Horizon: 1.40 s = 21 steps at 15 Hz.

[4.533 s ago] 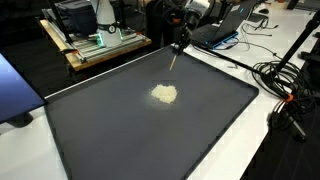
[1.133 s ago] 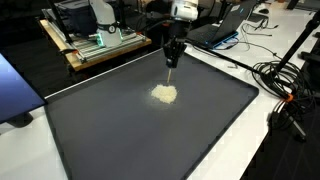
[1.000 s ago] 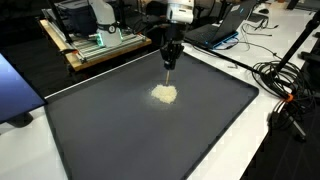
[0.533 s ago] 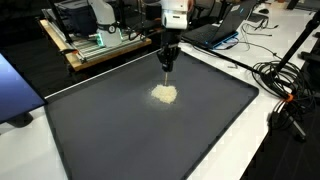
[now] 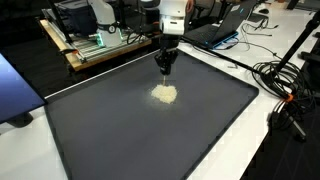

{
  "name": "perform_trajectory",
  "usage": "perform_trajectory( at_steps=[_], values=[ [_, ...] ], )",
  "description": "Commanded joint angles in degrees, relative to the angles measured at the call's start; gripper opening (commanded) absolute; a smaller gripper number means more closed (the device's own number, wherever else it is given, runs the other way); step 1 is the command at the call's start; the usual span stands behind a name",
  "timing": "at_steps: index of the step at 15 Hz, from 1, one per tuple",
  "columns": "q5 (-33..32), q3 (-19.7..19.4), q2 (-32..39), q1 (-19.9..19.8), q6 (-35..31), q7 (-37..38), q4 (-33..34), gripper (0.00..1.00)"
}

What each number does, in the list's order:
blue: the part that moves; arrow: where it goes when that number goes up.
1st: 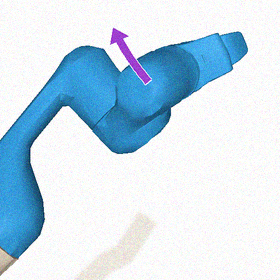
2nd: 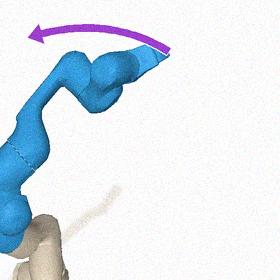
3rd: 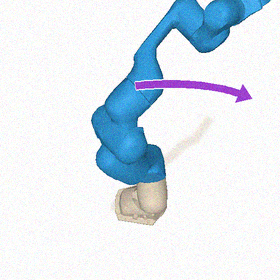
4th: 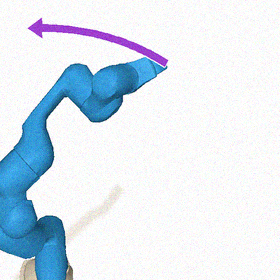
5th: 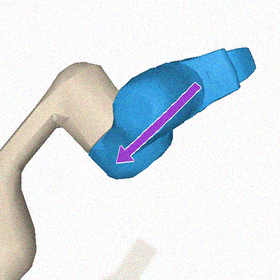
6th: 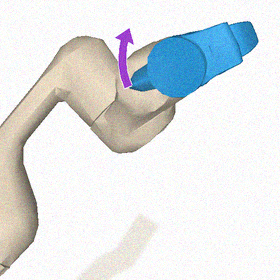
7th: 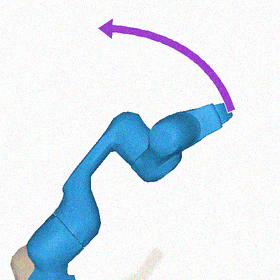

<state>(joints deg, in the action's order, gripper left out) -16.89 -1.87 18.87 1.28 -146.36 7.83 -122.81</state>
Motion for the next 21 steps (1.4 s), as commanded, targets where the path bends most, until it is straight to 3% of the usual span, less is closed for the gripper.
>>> perform_trajectory(
  at_steps=[1, 13, 21],
  values=[
    [1.40, -0.76, 1.89, 0.30, -2.24, -0.54, 1.15, 0.03],
    [1.48, -1.26, 9.16, 1.56, -1.45, -0.17, 6.85, 0.03],
    [1.80, -1.03, 9.06, 1.20, -0.86, -0.88, 6.51, 0.03]
  ],
)
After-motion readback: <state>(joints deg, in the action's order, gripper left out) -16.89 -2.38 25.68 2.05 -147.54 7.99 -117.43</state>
